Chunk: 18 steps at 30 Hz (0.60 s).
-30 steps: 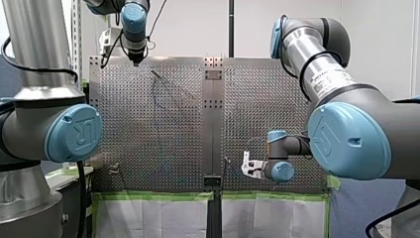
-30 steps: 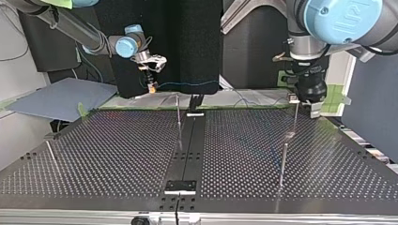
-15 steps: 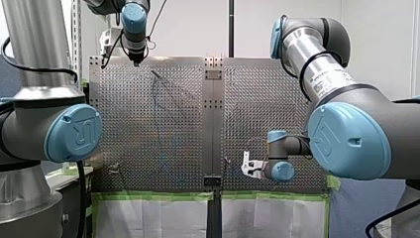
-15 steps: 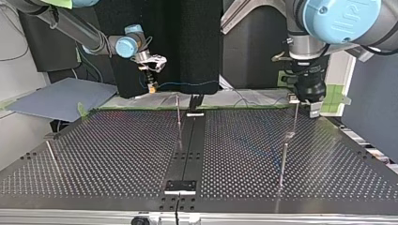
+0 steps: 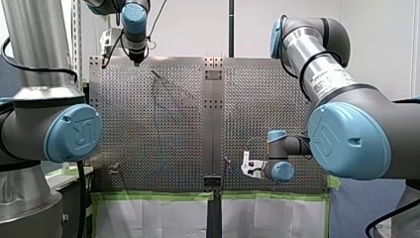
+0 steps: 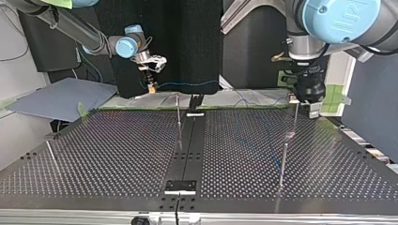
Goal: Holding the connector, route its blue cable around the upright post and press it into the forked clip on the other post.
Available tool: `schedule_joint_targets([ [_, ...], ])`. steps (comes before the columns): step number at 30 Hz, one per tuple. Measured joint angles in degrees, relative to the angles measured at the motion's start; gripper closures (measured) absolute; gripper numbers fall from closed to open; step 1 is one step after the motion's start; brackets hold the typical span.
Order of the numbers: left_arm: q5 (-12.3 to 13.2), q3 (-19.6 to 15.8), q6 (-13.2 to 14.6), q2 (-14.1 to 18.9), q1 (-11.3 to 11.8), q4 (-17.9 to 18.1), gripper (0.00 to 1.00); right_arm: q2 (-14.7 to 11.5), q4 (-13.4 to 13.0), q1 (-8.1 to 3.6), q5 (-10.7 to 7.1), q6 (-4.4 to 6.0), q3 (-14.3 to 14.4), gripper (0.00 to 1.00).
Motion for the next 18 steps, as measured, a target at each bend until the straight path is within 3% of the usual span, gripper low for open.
schedule_joint_targets([
  [7,1.5,-0.7,0.4,-0.3,0.0,2.4,0.00,0.0,0.1,0.00,0.00,0.00,-0.1,1.00],
  [18,7.4,-2.0,1.1,-3.5,-0.7,8.4,0.00,0.0,0.6,0.00,0.00,0.00,-0.4,1.00],
])
